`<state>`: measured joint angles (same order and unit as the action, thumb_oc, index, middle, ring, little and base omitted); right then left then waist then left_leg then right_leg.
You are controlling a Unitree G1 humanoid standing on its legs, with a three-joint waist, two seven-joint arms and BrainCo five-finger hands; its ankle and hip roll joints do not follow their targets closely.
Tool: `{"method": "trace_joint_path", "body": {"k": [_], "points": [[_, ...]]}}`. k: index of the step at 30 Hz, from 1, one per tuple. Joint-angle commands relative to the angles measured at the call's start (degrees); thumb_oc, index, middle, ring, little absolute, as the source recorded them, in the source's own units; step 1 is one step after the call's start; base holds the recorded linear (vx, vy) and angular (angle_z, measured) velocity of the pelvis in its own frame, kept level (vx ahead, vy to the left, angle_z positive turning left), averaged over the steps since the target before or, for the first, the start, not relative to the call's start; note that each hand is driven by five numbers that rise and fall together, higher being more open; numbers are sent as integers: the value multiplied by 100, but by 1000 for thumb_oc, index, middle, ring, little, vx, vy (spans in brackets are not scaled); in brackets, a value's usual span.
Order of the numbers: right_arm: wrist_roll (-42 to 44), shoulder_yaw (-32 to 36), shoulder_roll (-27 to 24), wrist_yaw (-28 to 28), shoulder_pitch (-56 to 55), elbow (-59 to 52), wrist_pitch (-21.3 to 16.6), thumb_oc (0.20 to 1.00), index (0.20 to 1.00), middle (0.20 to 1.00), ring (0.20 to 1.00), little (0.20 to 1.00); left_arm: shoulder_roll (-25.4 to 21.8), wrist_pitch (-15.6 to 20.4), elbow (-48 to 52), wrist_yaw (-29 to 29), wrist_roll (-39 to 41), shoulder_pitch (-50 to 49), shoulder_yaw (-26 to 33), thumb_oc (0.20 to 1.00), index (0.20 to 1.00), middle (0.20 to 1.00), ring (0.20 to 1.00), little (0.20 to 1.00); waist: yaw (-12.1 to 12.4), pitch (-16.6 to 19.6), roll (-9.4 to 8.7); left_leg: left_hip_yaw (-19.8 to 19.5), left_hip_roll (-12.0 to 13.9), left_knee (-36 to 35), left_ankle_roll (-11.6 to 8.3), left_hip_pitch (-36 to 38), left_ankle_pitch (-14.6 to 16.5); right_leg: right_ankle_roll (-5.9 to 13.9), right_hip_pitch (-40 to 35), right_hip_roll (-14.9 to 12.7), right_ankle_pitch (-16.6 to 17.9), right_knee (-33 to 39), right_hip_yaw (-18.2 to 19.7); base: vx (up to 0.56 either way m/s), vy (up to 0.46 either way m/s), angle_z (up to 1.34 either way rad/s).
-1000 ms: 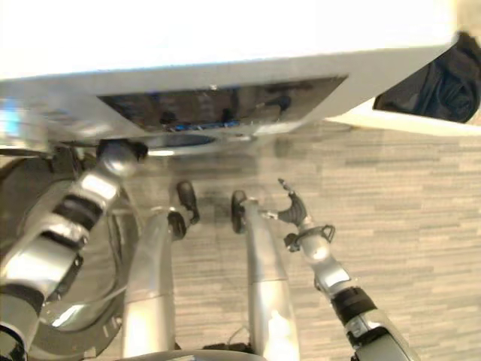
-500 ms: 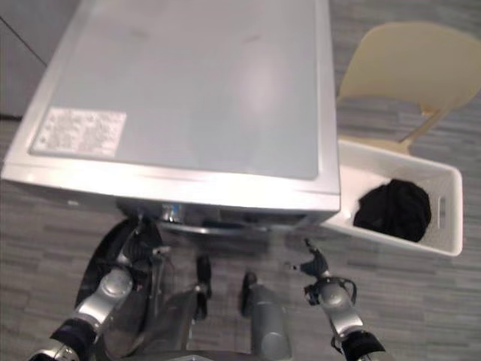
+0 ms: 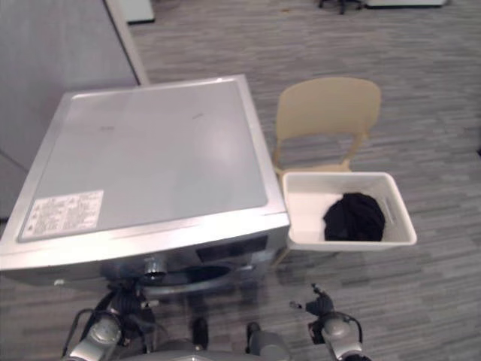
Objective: Grab the laundry basket,head to the washer,open it,put in the laundry and shut it.
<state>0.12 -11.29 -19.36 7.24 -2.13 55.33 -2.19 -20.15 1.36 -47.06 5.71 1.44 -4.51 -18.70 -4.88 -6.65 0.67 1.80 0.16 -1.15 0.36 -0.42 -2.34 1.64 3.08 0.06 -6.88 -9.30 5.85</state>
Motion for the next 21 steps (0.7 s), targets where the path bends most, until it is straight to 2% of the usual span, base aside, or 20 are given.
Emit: {"method": "trace_joint_path", "body": {"k": [1, 3, 5, 7, 8, 9, 10, 11, 12, 14, 17, 18, 19, 20, 21], "points": [[37, -12, -41, -40, 154, -101, -46, 1000, 1000, 1000, 1000, 1000, 202, 326, 135, -198, -183, 454, -99, 1000, 1000, 1000, 1000, 1000, -106, -18, -174, 339, -291, 159, 6, -232, 610, 562, 406, 58, 732, 638, 387, -56, 40, -96], [-62, -145, -41, -40, 233, -73, 4, 1000, 1000, 1000, 1000, 1000, 272, 322, 48, -302, -117, 519, -164, 1000, 1000, 1000, 1000, 1000, -128, -94, -212, 739, -223, 253, 65, -255, 704, 674, 602, 168, 815, 530, 596, -97, 13, -134], [-104, -211, -45, -42, 326, -181, -6, 1000, 1000, 1000, 1000, 1000, 269, 369, 173, -418, -49, 637, -277, 1000, 1000, 1000, 1000, 1000, -35, -140, -220, 1055, -109, 263, 86, -251, 748, 685, 731, 108, 774, 446, 266, -100, -60, -174], [-147, -236, -32, -42, 373, -289, -37, 1000, 1000, 1000, 1000, 1000, 257, 407, 332, -581, -17, 760, -478, 1000, 1000, 1000, 1000, 1000, 52, -171, -202, 1342, 50, 207, 49, -166, 737, 646, 782, -154, 613, 290, -734, -68, -128, -159], [-187, -279, -14, -62, 397, -399, -47, 1000, 1000, 1000, 1000, 1000, 237, 423, 479, -665, 45, 810, -581, 1000, 1000, 1000, 1000, 1000, 129, -172, -176, 1545, 178, 195, 5, -102, 742, 559, 787, -395, 485, 170, -1504, 24, -128, -128], [-223, -291, -28, -46, 414, -459, -56, 1000, 1000, 1000, 1000, 1000, 228, 414, 605, -724, 106, 843, -630, 1000, 1000, 1000, 1000, 1000, 169, -177, -123, 1618, 276, 209, -30, 26, 880, 565, 704, -579, 273, -12, -2000, 20, -158, -143], [-266, -311, -60, -31, 420, -528, -58, 1000, 1000, 1000, 1000, 1000, 217, 437, 685, -749, 77, 883, -711, 1000, 1000, 1000, 1000, 1000, 188, -145, -138, 1834, 338, 270, -36, 50, 918, 562, 553, -727, 213, 85, -2389, 82, -202, -133], [-330, -322, -77, -39, 383, -549, -11, 1000, 1000, 1000, 1000, 1000, 234, 468, 770, -768, -65, 928, -876, 1000, 1000, 1000, 1000, 1000, 122, -94, -162, 2087, 363, 333, -58, 181, 999, 560, 467, -722, 218, 180, -2320, 20, -167, -155], [-330, -321, -79, -38, 383, -550, -10, 1000, 1000, 1000, 1000, 1000, 236, 468, 769, -767, -66, 929, -877, 1000, 1000, 1000, 1000, 1000, 138, -95, -161, 2102, 364, 335, -60, 186, 1003, 559, 471, -719, 217, 176, -2304, 80, -153, -148], [-284, -254, -111, 25, 371, -451, 4, 1000, 1000, 1000, 1000, 1000, 361, 475, 726, -647, -22, 1042, -839, 1000, 1000, 1000, 1000, 1000, 28, -40, -93, 2237, 407, 563, -67, 254, 1141, 581, 473, -644, 241, 282, -2019, 111, -151, -95], [33, -8, -109, 141, 200, -323, 8, 1000, 1000, 1000, 1000, 1000, 593, 454, 688, -451, 53, 1196, -893, 1000, 1000, 1000, 1000, 1000, -134, -150, 15, 2363, 702, 1476, -154, 148, 1270, 465, 257, -455, 211, 510, -1694, 116, -167, -60], [196, 108, -91, 191, 135, -271, -4, 1000, 1000, 1000, 1000, 1000, 605, 457, 702, -364, 85, 1222, -863, 1000, 1000, 1000, 1000, 1000, -177, -199, 35, 2326, 811, 1794, -254, 66, 1090, 424, 169, -402, 202, 577, -1611, 104, -147, -79], [291, 167, -66, 237, 102, -283, -10, 1000, 1000, 1000, 1000, 1000, 622, 458, 726, -292, 179, 1225, -872, 1000, 1000, 1000, 1000, 1000, -153, -260, 59, 2119, 833, 2012, -316, -53, 931, 362, 112, -343, 199, 605, -1527, 25, -153, -68], [408, 230, -43, 284, 87, -309, -35, 1000, 1000, 1000, 1000, 1000, 641, 490, 744, -222, 261, 1242, -859, 1000, 1000, 1000, 1000, 1000, -96, -311, 21, 1844, 680, 2118, -262, -271, 719, 273, 114, -323, 295, 683, -1423, 41, -117, -65], [475, 265, -12, 310, 69, -340, -51, 1000, 1000, 1000, 1000, 1000, 668, 484, 714, -192, 255, 1239, -887, 1000, 1000, 1000, 1000, 1000, -54, -329, 3, 1466, 434, 2113, -252, -449, 774, 260, 86, -295, 313, 707, -1262, 66, -100, -99]]}}
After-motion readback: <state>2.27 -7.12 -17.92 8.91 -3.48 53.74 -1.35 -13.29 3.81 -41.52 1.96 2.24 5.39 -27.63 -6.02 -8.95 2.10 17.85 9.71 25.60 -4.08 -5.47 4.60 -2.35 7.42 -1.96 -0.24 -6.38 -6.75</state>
